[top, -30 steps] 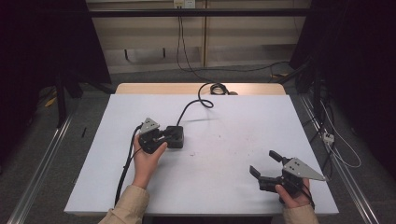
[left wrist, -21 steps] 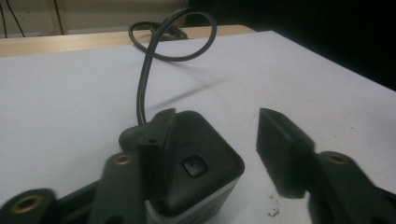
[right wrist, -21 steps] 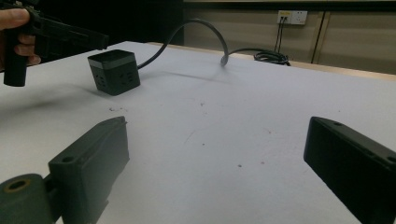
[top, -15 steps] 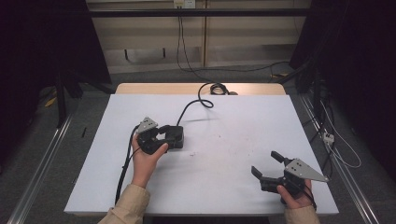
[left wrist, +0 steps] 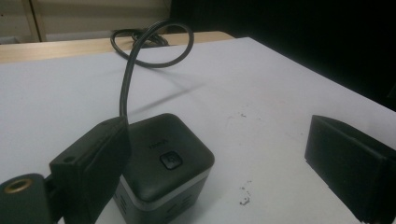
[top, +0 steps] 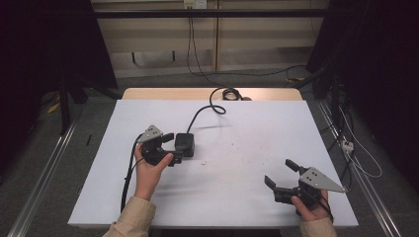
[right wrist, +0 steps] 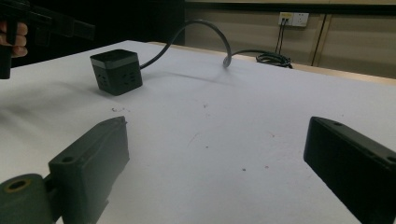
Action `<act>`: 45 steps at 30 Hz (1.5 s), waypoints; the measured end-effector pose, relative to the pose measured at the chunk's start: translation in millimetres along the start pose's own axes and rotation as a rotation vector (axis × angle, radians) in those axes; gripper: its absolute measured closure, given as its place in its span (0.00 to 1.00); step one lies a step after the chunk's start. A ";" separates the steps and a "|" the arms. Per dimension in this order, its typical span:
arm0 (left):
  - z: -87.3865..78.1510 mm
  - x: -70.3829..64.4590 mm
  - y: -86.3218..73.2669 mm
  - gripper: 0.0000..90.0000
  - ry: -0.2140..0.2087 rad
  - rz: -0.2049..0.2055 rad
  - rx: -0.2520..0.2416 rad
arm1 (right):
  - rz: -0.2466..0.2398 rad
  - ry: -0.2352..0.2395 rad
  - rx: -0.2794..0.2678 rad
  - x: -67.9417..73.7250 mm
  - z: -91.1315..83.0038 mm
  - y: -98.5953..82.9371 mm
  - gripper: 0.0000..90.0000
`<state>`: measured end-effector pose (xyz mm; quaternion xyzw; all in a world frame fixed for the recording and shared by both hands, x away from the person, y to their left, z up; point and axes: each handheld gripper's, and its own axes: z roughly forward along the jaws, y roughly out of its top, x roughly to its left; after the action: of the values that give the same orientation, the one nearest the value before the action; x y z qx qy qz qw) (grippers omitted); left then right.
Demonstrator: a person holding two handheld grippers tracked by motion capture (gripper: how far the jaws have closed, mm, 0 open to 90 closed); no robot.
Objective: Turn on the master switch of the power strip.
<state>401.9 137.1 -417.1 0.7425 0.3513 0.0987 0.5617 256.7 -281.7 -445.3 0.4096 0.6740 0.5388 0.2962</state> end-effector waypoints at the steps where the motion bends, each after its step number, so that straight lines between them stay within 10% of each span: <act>1: -1.7 -0.5 -0.2 0.08 -0.002 0.000 -0.002 | -0.003 0.001 0.003 0.2 0.5 0.0 0.07; 45: -62.9 13.8 -26.5 0.06 0.002 -0.002 -0.033 | 0.000 -0.017 0.003 0.6 -2.0 -0.6 0.07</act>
<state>367.1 197.2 -422.4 0.7329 0.3507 0.1046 0.5736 254.5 -282.2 -445.4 0.4148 0.6721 0.5343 0.3013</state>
